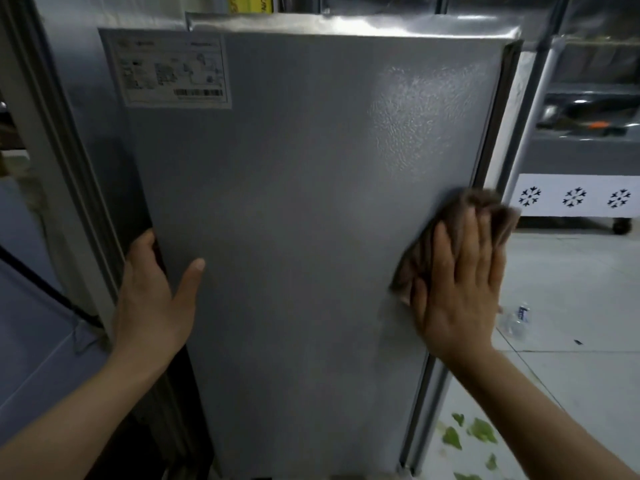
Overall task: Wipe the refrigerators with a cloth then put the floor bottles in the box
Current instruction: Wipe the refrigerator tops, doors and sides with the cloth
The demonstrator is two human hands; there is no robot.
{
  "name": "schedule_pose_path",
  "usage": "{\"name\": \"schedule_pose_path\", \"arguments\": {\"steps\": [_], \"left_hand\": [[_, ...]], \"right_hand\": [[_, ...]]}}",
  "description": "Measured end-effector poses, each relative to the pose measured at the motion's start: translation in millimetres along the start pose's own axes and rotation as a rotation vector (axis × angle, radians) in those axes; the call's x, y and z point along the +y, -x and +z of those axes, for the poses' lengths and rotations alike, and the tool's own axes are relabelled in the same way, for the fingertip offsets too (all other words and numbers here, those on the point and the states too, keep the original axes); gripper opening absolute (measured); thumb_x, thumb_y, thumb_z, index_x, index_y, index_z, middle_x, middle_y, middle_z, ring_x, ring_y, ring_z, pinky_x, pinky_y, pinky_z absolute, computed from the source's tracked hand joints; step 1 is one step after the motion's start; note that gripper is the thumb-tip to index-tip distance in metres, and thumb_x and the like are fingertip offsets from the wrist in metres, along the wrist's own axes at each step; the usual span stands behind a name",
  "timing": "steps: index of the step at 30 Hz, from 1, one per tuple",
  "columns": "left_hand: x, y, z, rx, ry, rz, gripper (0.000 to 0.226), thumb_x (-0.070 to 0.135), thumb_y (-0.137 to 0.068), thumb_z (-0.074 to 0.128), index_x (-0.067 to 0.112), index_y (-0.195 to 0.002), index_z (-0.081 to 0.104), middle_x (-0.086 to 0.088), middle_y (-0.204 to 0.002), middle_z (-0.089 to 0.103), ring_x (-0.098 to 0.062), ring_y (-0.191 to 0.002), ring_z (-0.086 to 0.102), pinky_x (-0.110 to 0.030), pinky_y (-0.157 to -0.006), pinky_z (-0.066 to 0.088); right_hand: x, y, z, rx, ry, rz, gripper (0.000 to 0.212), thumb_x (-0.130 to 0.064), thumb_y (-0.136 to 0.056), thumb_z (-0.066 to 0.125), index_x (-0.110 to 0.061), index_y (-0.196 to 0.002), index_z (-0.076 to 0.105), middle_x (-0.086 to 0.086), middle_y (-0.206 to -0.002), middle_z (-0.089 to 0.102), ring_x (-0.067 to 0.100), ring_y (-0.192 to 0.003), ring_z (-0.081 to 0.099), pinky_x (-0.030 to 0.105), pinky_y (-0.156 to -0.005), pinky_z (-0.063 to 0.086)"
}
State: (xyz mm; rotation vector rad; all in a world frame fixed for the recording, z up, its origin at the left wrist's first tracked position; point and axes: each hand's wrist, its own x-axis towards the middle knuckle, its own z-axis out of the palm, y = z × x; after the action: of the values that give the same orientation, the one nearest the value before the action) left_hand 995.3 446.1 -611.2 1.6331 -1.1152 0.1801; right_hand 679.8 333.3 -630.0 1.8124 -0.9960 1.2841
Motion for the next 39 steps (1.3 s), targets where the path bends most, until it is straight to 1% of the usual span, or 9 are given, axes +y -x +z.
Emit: {"name": "schedule_pose_path", "arguments": {"steps": [7,15,18,22,26,29,32,36,39], "left_hand": [[-9.6,21.1,4.4,-0.029,-0.030,-0.044,0.062,0.032,-0.089,0.057,0.017,-0.141,0.026,-0.009,-0.136,0.038,-0.028,-0.119,0.045,-0.044,-0.101,0.040],[-35.5,32.3,9.2,-0.118,-0.029,-0.031,0.054,0.034,-0.092,0.050,0.033,-0.138,0.023,-0.010,-0.129,0.049,-0.031,-0.108,0.052,-0.050,-0.090,0.046],[-37.2,31.4,11.0,-0.111,0.005,-0.018,0.051,0.034,-0.092,0.050,0.034,-0.136,0.025,-0.008,-0.129,0.047,-0.029,-0.107,0.052,-0.051,-0.090,0.047],[-38.7,31.5,9.1,-0.117,0.030,-0.021,0.049,0.040,-0.090,0.050,0.041,-0.132,0.025,-0.007,-0.126,0.050,-0.030,-0.101,0.055,-0.050,-0.085,0.049],[-40.6,31.4,7.0,-0.121,0.004,-0.006,0.050,0.040,-0.089,0.052,0.039,-0.131,0.025,-0.009,-0.121,0.053,-0.031,-0.093,0.058,-0.049,-0.077,0.051],[-40.4,30.3,7.3,-0.123,0.016,-0.025,0.051,0.041,-0.088,0.052,0.039,-0.131,0.024,-0.009,-0.121,0.052,-0.030,-0.093,0.058,-0.049,-0.078,0.051],[-39.8,30.7,5.8,-0.132,0.033,-0.021,0.052,0.043,-0.087,0.052,0.039,-0.131,0.024,-0.008,-0.122,0.052,-0.031,-0.097,0.057,-0.050,-0.081,0.051],[-41.3,29.2,4.1,-0.143,0.050,-0.002,0.053,0.044,-0.087,0.053,0.039,-0.131,0.025,-0.004,-0.121,0.053,-0.024,-0.093,0.057,-0.042,-0.079,0.050],[-50.6,26.6,-0.3,-0.187,0.024,0.011,0.057,0.034,-0.087,0.058,0.041,-0.134,0.026,0.001,-0.110,0.053,-0.015,-0.082,0.056,-0.033,-0.073,0.046]], "right_hand": [[-17.5,95.1,4.7,-0.193,-0.042,-0.033,0.059,-0.025,-0.087,0.046,-0.004,-0.139,0.030,0.019,-0.153,0.012,0.029,-0.147,-0.003,0.050,-0.117,0.007],[-33.9,-15.3,11.1,0.093,-0.170,0.160,0.061,-0.027,-0.089,0.039,-0.013,-0.147,0.029,0.020,-0.154,0.019,0.037,-0.145,0.009,0.055,-0.116,0.008],[-54.7,28.7,21.5,-0.036,-0.144,-0.106,0.059,-0.033,-0.088,0.043,-0.020,-0.144,0.033,0.011,-0.153,0.026,0.030,-0.144,0.017,0.054,-0.115,0.010],[-67.1,85.3,22.7,-0.292,-0.051,-0.514,0.055,-0.026,-0.085,0.045,-0.027,-0.140,0.038,-0.006,-0.147,0.034,0.020,-0.108,0.045,0.043,-0.111,0.015],[-60.2,50.4,16.9,-0.246,-0.089,-0.572,0.056,-0.023,-0.086,0.041,-0.027,-0.142,0.035,-0.004,-0.155,0.026,0.023,-0.133,0.033,0.043,-0.115,0.008],[-68.1,-18.9,17.6,-0.067,-0.143,-0.355,0.056,-0.038,-0.091,0.033,-0.023,-0.146,0.034,0.002,-0.154,0.024,0.030,-0.144,0.019,0.051,-0.115,0.011],[-93.8,-41.4,23.5,0.055,-0.114,-0.206,0.058,-0.041,-0.092,0.028,-0.020,-0.145,0.038,0.008,-0.153,0.029,0.033,-0.143,0.021,0.057,-0.113,0.016],[-121.1,22.1,31.5,-0.148,-0.113,-0.454,0.052,-0.036,-0.088,0.044,-0.024,-0.139,0.046,0.000,-0.153,0.028,0.028,-0.124,0.044,0.048,-0.114,0.014],[-123.5,59.9,30.2,-0.379,-0.029,-0.737,0.072,-0.033,-0.078,0.063,-0.026,-0.145,0.036,-0.007,-0.154,0.024,0.020,-0.122,0.043,0.042,-0.113,0.015]]}}
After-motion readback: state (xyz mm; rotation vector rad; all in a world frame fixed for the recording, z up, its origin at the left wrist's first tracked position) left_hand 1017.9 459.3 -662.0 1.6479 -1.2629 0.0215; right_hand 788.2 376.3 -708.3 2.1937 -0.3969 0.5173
